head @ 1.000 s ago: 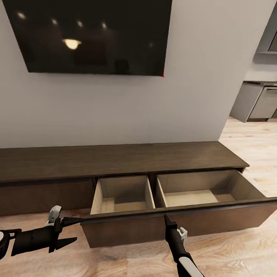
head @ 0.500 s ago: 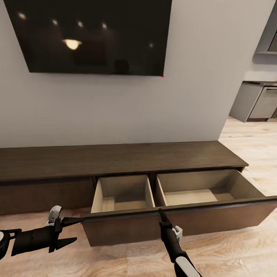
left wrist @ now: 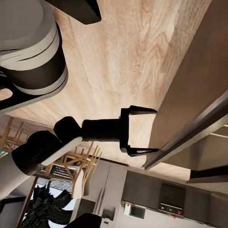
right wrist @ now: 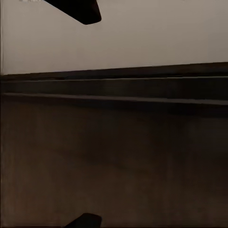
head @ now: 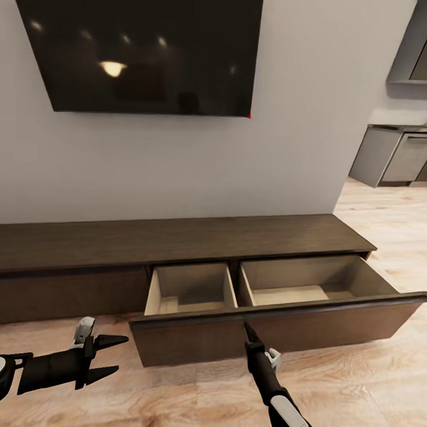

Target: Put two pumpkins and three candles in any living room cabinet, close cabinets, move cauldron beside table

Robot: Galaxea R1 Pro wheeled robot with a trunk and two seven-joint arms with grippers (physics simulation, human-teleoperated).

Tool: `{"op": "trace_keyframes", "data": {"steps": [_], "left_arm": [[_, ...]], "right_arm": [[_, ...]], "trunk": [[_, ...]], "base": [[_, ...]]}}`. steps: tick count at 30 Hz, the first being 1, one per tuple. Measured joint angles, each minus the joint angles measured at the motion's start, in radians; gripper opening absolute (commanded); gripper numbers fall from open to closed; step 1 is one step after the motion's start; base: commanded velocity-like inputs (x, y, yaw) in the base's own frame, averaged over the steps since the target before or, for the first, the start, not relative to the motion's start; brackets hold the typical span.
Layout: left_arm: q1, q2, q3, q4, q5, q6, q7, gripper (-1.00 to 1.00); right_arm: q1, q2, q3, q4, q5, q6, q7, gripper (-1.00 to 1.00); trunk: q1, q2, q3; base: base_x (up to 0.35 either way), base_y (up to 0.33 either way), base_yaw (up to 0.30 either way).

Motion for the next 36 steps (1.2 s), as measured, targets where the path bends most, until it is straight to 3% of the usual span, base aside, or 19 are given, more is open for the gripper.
{"op": "trace_keyframes", "data": {"steps": [4,10,16,21,23,25,28,31,32,36], "left_arm": [[0.0,0.0,0.001,0.001,-0.001,0.0,0.0,1.0],[0.0,0.0,0.007,0.011,-0.002,-0.001,0.0,1.0],[0.0,0.001,0.014,0.013,-0.013,-0.003,0.003,1.0],[0.0,0.041,0.013,0.014,-0.02,-0.003,0.013,1.0],[0.0,0.054,0.011,0.015,-0.028,-0.003,0.015,1.0],[0.0,0.057,0.01,0.021,-0.072,-0.004,0.028,1.0],[0.0,0.055,0.01,0.044,-0.197,-0.008,0.057,1.0],[-0.001,0.048,0.017,0.1,-0.356,-0.014,0.066,1.0],[-0.001,0.044,0.017,0.137,-0.425,-0.015,0.066,1.0],[-0.003,0.013,0.017,0.185,-0.525,-0.061,0.069,1.0]], "right_arm": [[0.0,0.001,0.003,0.0,0.0,0.069,-0.038,1.0],[-0.002,0.008,0.002,-0.006,-0.004,0.213,-0.189,1.0],[-0.002,0.003,0.004,-0.005,-0.009,0.34,-0.22,1.0],[0.003,-0.005,0.004,-0.002,0.001,0.479,-0.221,1.0],[0.006,-0.014,0.004,0.007,0.023,0.537,-0.224,1.0],[0.007,-0.025,0.004,0.026,0.059,0.555,-0.23,1.0],[0.008,-0.031,0.002,0.075,0.133,0.563,-0.234,1.0],[0.008,-0.033,0.0,0.102,0.213,0.534,-0.233,1.0],[0.008,-0.034,0.0,0.107,0.237,0.508,-0.227,1.0],[0.008,-0.033,0.0,0.111,0.262,0.472,-0.224,1.0]], "trunk": [[0.0,0.0,0.0],[0.0,0.0,0.0],[-0.003,0.001,0.019],[-0.005,0.002,0.039],[-0.006,0.003,0.046],[-0.007,0.003,0.054],[-0.015,0.017,0.064],[-0.026,0.038,0.074],[-0.03,0.045,0.077],[-0.045,0.073,0.089]], "base": [[-0.043,0.0,0.0],[-0.005,0.0,0.0],[0.0,0.0,0.0],[0.0,0.0,0.0],[0.0,0.0,0.0],[0.0,0.0,0.0],[0.0,0.0,0.0],[0.0,0.0,0.0],[0.0,0.0,0.0],[0.0,0.0,0.0]]}}
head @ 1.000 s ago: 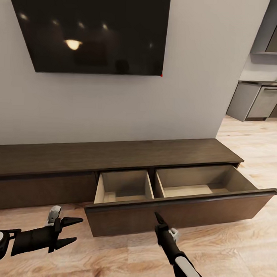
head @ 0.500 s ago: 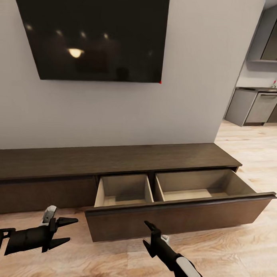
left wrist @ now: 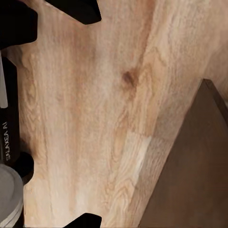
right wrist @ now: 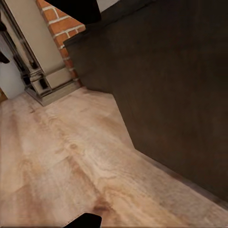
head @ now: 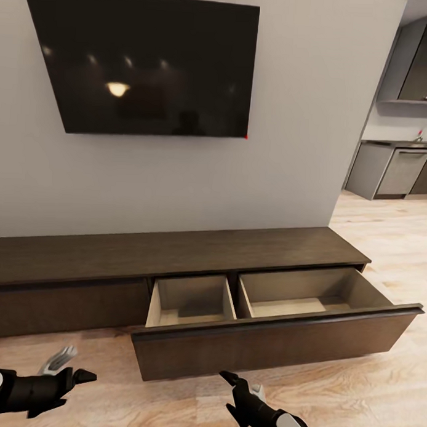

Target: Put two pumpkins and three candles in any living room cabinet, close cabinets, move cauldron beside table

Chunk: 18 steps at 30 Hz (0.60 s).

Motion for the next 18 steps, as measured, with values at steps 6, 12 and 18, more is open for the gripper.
{"op": "trace_keyframes", "data": {"steps": [6,12,18], "left_arm": [[0.0,-0.066,-0.003,0.05,-0.127,-0.073,-0.001,1.0],[0.0,-0.149,-0.01,0.184,-0.26,-0.184,-0.01,1.0],[0.0,-0.191,-0.011,0.214,-0.353,-0.228,-0.023,1.0]], "right_arm": [[0.0,0.0,-0.002,0.035,0.006,-0.002,-0.008,1.0],[0.0,0.001,-0.003,0.055,0.008,-0.005,0.0,1.0],[0.0,-0.001,-0.003,0.061,0.008,-0.006,0.003,1.0]], "trunk": [[-0.023,0.042,0.019],[-0.046,0.084,0.038],[-0.069,0.126,0.056]], "base": [[0.0,0.0,0.0],[0.0,0.0,0.0],[0.0,0.0,0.0]]}}
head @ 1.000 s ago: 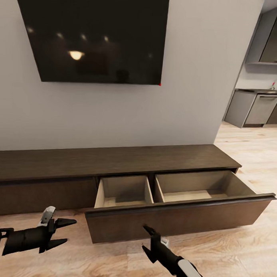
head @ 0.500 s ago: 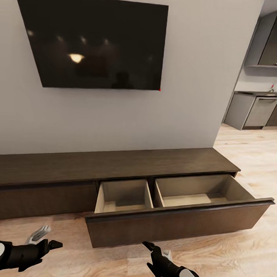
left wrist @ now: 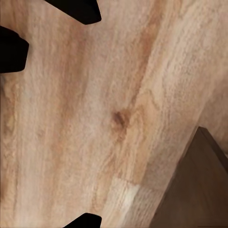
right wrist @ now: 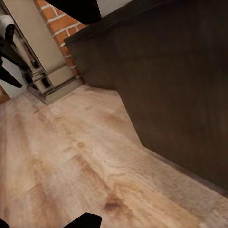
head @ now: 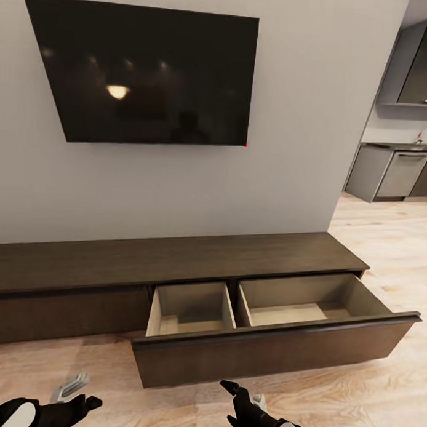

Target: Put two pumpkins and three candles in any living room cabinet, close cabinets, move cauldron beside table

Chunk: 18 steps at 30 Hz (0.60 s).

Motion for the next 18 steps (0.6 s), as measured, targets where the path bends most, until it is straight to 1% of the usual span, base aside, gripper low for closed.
{"op": "trace_keyframes", "data": {"steps": [4,8,10,14,18], "left_arm": [[0.0,-0.004,-0.001,0.001,-0.002,-0.002,0.002,1.0],[0.0,-0.015,-0.002,0.004,-0.003,-0.003,0.002,1.0],[0.0,-0.018,0.0,0.02,-0.003,-0.004,0.002,1.0],[-0.003,-0.02,0.002,0.042,-0.003,-0.005,0.001,1.0],[-0.003,-0.021,0.003,0.046,-0.003,-0.004,0.004,1.0]], "right_arm": [[0.0,-0.001,0.0,0.0,0.0,0.0,-0.002,1.0],[0.0,-0.005,0.0,0.012,-0.003,0.001,-0.003,1.0],[0.0,-0.005,0.0,0.024,-0.005,0.001,-0.001,1.0],[0.0,-0.005,-0.001,0.034,-0.005,0.0,-0.002,1.0],[0.0,-0.005,-0.001,0.035,-0.005,0.001,-0.003,1.0]], "trunk": [[-0.015,0.028,0.013],[-0.031,0.056,0.025],[-0.038,0.07,0.031],[-0.054,0.098,0.044],[-0.069,0.126,0.056]], "base": [[0.0,0.0,0.0],[0.0,0.0,0.0],[0.0,0.0,0.0],[0.0,0.0,0.0],[0.0,0.0,0.0]]}}
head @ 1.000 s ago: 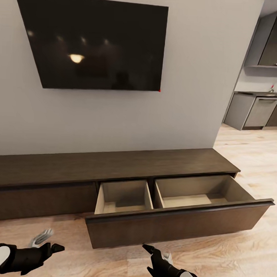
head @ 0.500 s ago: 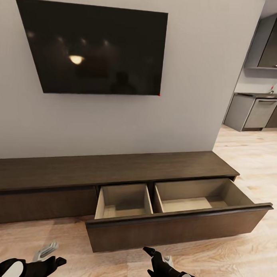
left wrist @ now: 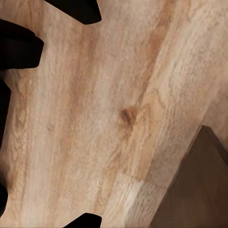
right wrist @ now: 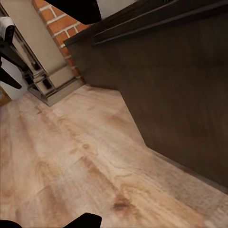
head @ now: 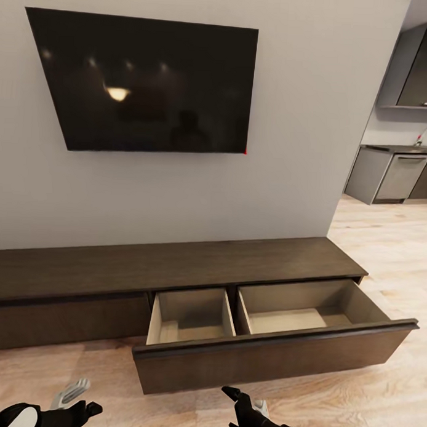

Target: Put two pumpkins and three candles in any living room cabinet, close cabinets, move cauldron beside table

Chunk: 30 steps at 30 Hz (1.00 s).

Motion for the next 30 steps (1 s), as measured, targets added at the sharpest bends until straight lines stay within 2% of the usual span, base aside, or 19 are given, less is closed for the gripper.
{"op": "trace_keyframes", "data": {"steps": [4,10,18,24,30], "left_arm": [[0.0,0.0,0.001,0.001,0.0,0.0,0.002,1.0],[0.0,0.0,0.003,0.001,0.0,-0.001,0.002,1.0],[0.0,0.0,0.003,0.001,0.0,-0.001,0.002,1.0],[0.0,0.0,0.002,0.001,0.0,-0.001,0.002,1.0],[0.0,0.0,0.002,0.002,0.0,-0.001,0.002,1.0]], "right_arm": [[0.0,-0.01,0.0,0.0,0.0,0.003,0.003,1.0],[0.0,-0.032,0.001,0.0,0.004,0.008,0.004,1.0],[0.0,-0.042,0.003,0.0,0.008,0.007,0.005,1.0],[0.0,-0.045,0.003,0.0,0.008,0.002,0.005,1.0],[0.0,-0.065,0.004,0.004,0.007,-0.003,0.003,1.0]], "trunk": [[-0.015,0.028,0.008],[-0.038,0.07,0.018],[-0.069,0.126,0.029],[-0.092,0.168,0.039],[-0.115,0.21,0.049]], "base": [[-0.03,0.0,0.0],[-0.235,0.0,0.0],[-0.04,0.0,-0.014],[-0.001,0.0,-0.127],[0.0,0.0,-0.172]]}}
